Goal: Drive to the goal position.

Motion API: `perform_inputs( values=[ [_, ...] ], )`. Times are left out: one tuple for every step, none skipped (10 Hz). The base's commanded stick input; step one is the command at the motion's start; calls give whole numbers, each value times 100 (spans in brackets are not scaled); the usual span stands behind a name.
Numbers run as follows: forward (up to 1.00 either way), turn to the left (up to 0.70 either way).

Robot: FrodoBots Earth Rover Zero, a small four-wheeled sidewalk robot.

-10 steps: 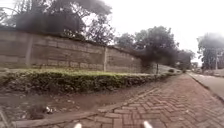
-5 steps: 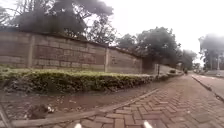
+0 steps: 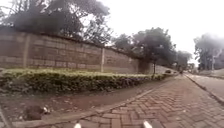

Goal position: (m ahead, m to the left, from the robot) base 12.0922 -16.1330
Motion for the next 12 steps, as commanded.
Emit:
perform_inputs(
  values=[
    [0,-50],
    [0,-50],
    [0,-50],
    [0,-50],
    [0,-50],
    [0,-50],
    [0,-50],
    [0,-50],
    [0,-50],
    [0,-50],
    [0,-50],
    [0,-50]
  ],
)
